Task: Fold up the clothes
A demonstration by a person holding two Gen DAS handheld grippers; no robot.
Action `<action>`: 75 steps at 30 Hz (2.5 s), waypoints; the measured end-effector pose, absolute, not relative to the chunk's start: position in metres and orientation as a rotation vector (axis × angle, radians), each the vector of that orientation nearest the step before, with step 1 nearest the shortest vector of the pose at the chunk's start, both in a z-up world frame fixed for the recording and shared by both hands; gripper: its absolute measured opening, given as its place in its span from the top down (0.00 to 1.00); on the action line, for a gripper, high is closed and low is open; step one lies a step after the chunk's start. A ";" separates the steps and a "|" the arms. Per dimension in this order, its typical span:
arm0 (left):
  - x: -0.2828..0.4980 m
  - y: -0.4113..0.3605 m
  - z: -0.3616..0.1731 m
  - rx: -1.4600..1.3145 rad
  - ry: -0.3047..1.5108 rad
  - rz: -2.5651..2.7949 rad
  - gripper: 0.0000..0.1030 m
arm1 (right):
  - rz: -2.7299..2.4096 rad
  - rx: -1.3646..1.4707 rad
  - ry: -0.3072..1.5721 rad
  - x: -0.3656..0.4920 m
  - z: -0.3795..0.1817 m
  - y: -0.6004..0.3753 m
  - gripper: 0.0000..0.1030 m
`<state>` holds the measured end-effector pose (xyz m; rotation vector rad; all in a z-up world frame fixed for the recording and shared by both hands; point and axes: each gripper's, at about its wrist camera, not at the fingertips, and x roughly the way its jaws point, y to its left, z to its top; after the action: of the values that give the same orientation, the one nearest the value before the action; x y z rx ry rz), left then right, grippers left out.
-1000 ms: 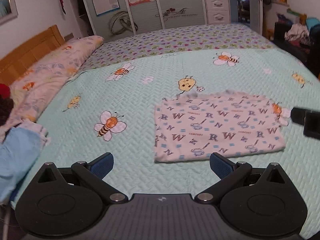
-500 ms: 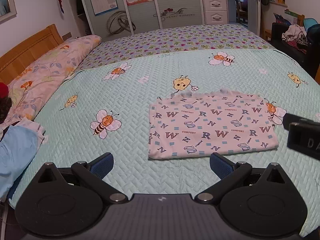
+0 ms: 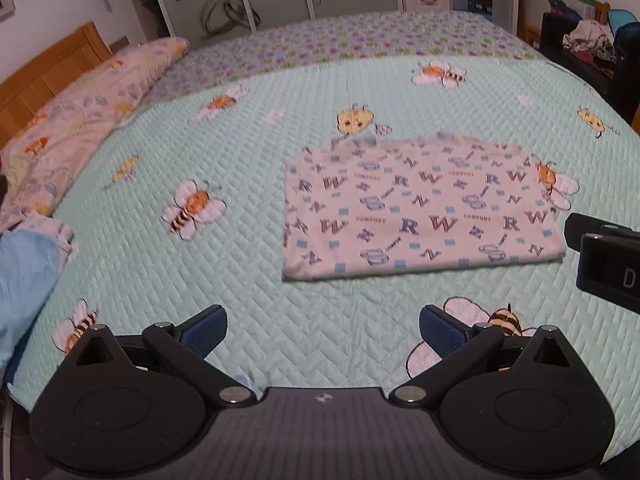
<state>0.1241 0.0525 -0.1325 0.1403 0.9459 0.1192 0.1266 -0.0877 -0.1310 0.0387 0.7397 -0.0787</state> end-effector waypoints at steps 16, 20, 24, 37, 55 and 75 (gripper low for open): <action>0.159 0.055 -0.169 0.138 1.024 0.117 0.01 | -0.076 0.036 0.821 0.157 -0.166 -0.084 0.11; 0.169 0.059 -0.170 0.131 1.025 0.122 0.01 | -0.074 0.036 0.833 0.164 -0.172 -0.083 0.11; 0.179 0.061 -0.171 0.129 1.026 0.124 0.01 | -0.073 0.034 0.844 0.172 -0.177 -0.081 0.11; 0.192 0.061 -0.179 0.123 1.037 0.115 0.01 | -0.063 0.039 0.850 0.187 -0.182 -0.078 0.11; 0.185 0.059 -0.170 0.121 1.021 0.108 0.01 | -0.048 0.039 0.836 0.180 -0.175 -0.077 0.11; 0.185 0.059 -0.171 0.119 1.027 0.100 0.01 | -0.044 0.035 0.842 0.181 -0.177 -0.075 0.11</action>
<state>0.1850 0.0593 -0.1708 0.1188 1.0266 0.1001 0.1806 -0.0753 -0.1771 0.0355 0.8417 -0.0444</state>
